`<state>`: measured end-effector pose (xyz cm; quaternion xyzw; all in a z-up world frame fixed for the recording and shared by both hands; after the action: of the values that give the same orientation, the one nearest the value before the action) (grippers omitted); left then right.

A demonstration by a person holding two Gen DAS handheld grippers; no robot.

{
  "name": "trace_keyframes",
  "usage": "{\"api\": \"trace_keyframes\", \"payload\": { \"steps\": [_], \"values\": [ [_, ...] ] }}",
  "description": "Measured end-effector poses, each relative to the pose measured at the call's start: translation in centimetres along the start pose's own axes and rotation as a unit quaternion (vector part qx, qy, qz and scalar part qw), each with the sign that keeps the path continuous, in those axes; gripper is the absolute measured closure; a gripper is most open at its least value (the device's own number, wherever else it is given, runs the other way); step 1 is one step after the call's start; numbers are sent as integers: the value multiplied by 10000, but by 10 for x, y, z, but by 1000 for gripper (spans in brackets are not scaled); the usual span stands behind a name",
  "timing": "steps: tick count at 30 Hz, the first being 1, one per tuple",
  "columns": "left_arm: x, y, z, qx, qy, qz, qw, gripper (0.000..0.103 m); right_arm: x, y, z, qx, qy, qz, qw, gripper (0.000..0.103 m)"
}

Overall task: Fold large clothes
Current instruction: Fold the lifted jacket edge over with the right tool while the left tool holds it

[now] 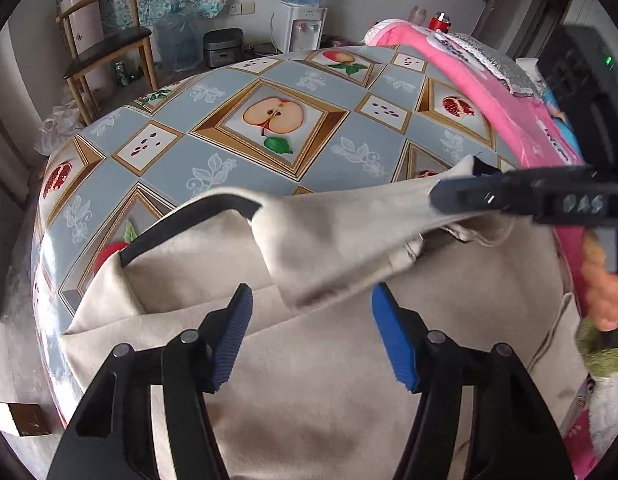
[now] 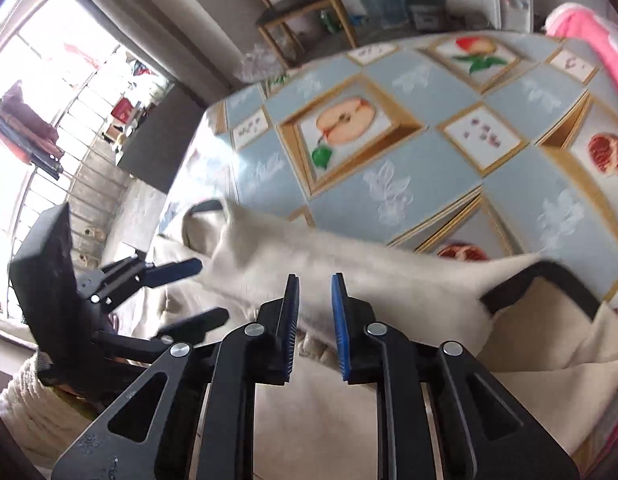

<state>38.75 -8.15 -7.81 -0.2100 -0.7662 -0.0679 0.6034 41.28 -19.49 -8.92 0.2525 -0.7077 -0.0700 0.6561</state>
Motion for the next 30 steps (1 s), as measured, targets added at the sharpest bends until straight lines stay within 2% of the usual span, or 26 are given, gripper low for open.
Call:
{"api": "trace_keyframes", "payload": {
  "steps": [4, 6, 10, 12, 15, 17, 18, 19, 20, 22, 24, 27, 30],
  "values": [
    [19, 9, 1, 230, -281, 508, 9980, 43, -7, 4, 26, 139, 71, -44, 9999, 87],
    [21, 15, -6, 447, -290, 782, 9955, 43, -10, 2, 34, 90, 111, -86, 9999, 87],
    [-6, 23, -20, 1049, 225, 1209, 9869, 44, -16, -2, 43, -70, 171, -306, 9994, 87],
    [-19, 27, -23, 1387, 369, 1391, 9798, 48, -16, -3, 47, -105, 169, -359, 9992, 87],
    [-28, 26, -24, 1563, 349, 1419, 9768, 57, -15, -5, 54, -156, 277, -389, 9987, 90],
    [-30, 24, -21, 1534, 345, 1363, 9781, 76, -5, -14, 62, -312, 231, -227, 9990, 87],
    [-30, 23, -20, 1515, 320, 1357, 9786, 79, 4, -20, 65, -413, 114, -239, 9988, 86],
    [-28, 22, -20, 1467, 272, 1331, 9798, 82, 15, -27, 67, -574, -23, -312, 9979, 80],
    [-25, 21, -19, 1370, 235, 1296, 9818, 84, 26, -37, 69, -812, -170, -391, 9958, 69],
    [-21, 17, -19, 1170, 204, 1174, 9860, 85, 45, -55, 70, -1261, -446, -553, 9895, 54],
    [-18, 13, -18, 1000, 207, 1106, 9886, 85, 56, -73, 67, -1702, -605, -930, 9791, 50],
    [-17, 9, -15, 906, 303, 1174, 9885, 85, 52, -92, 59, -2342, -577, -1674, 9559, 47],
    [-19, 9, -13, 952, 381, 1302, 9862, 85, 38, -99, 48, -2682, -394, -1969, 9422, 47]
  ]
}}
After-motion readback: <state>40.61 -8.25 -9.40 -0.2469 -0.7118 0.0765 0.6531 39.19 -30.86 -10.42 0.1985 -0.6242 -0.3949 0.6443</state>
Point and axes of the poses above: each gripper's, at about its wrist camera, not at the fingertips, and x roughly against the way its jaws point, y to its left, z to its underside, the point moved 8 cm from there along -x, roughly the way its jaws point, and after that the axes turned 13 degrees about y, right-handed, at the moved point
